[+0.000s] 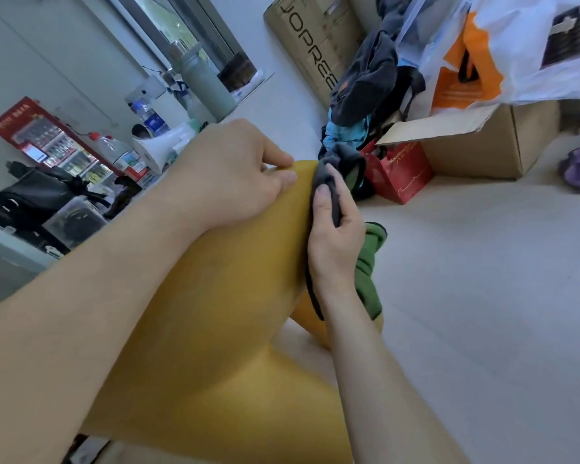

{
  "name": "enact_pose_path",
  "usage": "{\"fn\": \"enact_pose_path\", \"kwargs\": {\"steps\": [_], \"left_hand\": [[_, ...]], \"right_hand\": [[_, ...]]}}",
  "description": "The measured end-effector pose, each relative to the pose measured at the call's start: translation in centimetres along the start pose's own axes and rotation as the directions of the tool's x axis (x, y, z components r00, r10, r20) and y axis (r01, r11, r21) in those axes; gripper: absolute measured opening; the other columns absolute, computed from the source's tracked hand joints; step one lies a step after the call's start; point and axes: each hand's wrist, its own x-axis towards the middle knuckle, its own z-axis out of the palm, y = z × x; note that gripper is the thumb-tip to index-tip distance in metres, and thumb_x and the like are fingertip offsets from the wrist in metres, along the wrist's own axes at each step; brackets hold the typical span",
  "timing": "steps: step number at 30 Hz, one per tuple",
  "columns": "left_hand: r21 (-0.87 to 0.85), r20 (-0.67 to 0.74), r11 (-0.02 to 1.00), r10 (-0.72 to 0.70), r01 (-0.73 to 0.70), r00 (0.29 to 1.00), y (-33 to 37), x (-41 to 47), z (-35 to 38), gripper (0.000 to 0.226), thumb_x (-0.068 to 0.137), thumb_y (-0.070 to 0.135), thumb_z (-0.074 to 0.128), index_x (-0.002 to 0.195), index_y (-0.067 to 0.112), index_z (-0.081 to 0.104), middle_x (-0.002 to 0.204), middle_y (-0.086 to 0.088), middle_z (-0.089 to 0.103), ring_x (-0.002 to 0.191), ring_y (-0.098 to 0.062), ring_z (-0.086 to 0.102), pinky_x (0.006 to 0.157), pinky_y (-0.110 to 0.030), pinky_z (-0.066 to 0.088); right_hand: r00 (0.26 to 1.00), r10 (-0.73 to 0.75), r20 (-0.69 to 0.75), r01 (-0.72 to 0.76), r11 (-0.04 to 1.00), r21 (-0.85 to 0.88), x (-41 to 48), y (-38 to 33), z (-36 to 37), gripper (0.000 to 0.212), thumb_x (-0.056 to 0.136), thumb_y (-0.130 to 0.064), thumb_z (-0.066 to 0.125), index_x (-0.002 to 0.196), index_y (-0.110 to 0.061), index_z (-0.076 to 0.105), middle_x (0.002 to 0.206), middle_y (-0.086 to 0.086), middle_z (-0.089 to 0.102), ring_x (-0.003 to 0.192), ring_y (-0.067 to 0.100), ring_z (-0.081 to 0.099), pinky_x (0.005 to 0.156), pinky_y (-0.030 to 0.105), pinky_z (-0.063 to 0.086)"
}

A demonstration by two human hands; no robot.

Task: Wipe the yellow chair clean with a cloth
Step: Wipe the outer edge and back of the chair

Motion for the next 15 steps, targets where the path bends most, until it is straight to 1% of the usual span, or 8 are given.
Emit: {"fn": "enact_pose_path", "kwargs": {"steps": [3, 5, 6, 8, 10, 11, 13, 15], "left_hand": [[0.022, 0.054, 1.000, 0.006, -0.007, 0.999, 0.0, -0.4, 0.1, 0.034, 0.092, 0.035, 0.054, 0.126, 0.031, 0.059, 0.128, 0.003, 0.060, 0.118, -0.016, 0.055, 0.101, -0.030, 0.041], [0.052, 0.050, 0.999, 0.010, -0.013, 0.999, 0.1, -0.2, 0.1, 0.034, 0.092, 0.034, 0.054, 0.126, 0.031, 0.058, 0.129, 0.001, 0.060, 0.119, -0.019, 0.054, 0.103, -0.034, 0.041], [0.070, 0.036, 0.998, 0.004, -0.006, 0.999, 0.2, -0.1, 0.1, 0.034, 0.091, 0.033, 0.055, 0.125, 0.031, 0.059, 0.128, 0.001, 0.060, 0.119, -0.019, 0.054, 0.102, -0.034, 0.041], [0.083, -0.002, 0.997, -0.002, 0.002, 1.000, 0.6, 0.2, 0.2, 0.030, 0.090, 0.031, 0.057, 0.120, 0.032, 0.063, 0.123, 0.001, 0.063, 0.116, -0.020, 0.055, 0.098, -0.033, 0.042], [0.057, -0.039, 0.998, -0.011, 0.013, 0.999, 1.0, 0.8, 0.2, 0.028, 0.088, 0.029, 0.058, 0.115, 0.032, 0.065, 0.119, 0.000, 0.065, 0.113, -0.021, 0.056, 0.097, -0.035, 0.045], [0.054, -0.037, 0.998, -0.013, 0.015, 0.999, 1.1, 1.0, 0.2, 0.028, 0.088, 0.030, 0.058, 0.115, 0.032, 0.066, 0.118, 0.000, 0.066, 0.113, -0.022, 0.056, 0.096, -0.036, 0.045], [0.078, 0.007, 0.997, -0.006, 0.005, 1.000, 1.1, 1.2, -0.1, 0.031, 0.091, 0.032, 0.054, 0.121, 0.028, 0.062, 0.124, -0.002, 0.063, 0.117, -0.023, 0.054, 0.098, -0.036, 0.044], [0.094, 0.091, 0.996, -0.017, 0.009, 0.996, 0.8, 0.6, -0.8, 0.039, 0.095, 0.036, 0.048, 0.132, 0.024, 0.053, 0.134, 0.000, 0.054, 0.123, -0.021, 0.049, 0.101, -0.033, 0.040]], "right_hand": [[0.933, 0.358, -0.050, -0.358, 0.934, 0.013, 1.6, 2.6, -0.9, 0.037, 0.100, -0.036, 0.045, 0.133, -0.023, 0.058, 0.134, -0.001, 0.059, 0.118, 0.010, 0.054, 0.104, 0.029, 0.043], [0.906, 0.423, -0.017, -0.423, 0.906, 0.013, 0.7, 2.1, -1.4, 0.039, 0.101, -0.038, 0.042, 0.135, -0.026, 0.056, 0.136, -0.004, 0.057, 0.119, 0.009, 0.053, 0.105, 0.033, 0.043], [0.928, 0.373, -0.016, -0.373, 0.928, -0.006, -0.6, 1.0, -1.0, 0.038, 0.102, -0.035, 0.042, 0.136, -0.028, 0.054, 0.140, -0.008, 0.054, 0.123, 0.005, 0.050, 0.107, 0.030, 0.040], [0.995, 0.104, 0.001, -0.104, 0.992, -0.072, -3.9, -2.2, 0.6, 0.038, 0.101, -0.031, 0.044, 0.138, -0.030, 0.050, 0.148, -0.014, 0.043, 0.134, -0.003, 0.038, 0.113, 0.022, 0.030], [0.990, -0.125, 0.059, 0.130, 0.987, -0.097, -6.3, -4.3, 1.9, 0.042, 0.098, -0.032, 0.044, 0.140, -0.028, 0.049, 0.149, -0.014, 0.041, 0.137, -0.004, 0.033, 0.114, 0.020, 0.025], [0.983, -0.169, 0.069, 0.177, 0.976, -0.126, -5.9, -4.6, 2.1, 0.043, 0.097, -0.034, 0.043, 0.139, -0.028, 0.051, 0.147, -0.013, 0.046, 0.136, -0.001, 0.037, 0.113, 0.022, 0.028], [0.991, -0.128, 0.034, 0.132, 0.976, -0.171, -3.4, -3.1, 1.4, 0.040, 0.097, -0.034, 0.043, 0.136, -0.028, 0.054, 0.141, -0.012, 0.051, 0.131, 0.001, 0.043, 0.111, 0.026, 0.033], [0.996, 0.089, -0.027, -0.092, 0.984, -0.150, -0.8, -1.3, 0.0, 0.038, 0.101, -0.032, 0.042, 0.137, -0.029, 0.051, 0.137, -0.014, 0.052, 0.129, 0.002, 0.045, 0.108, 0.024, 0.036]]}}
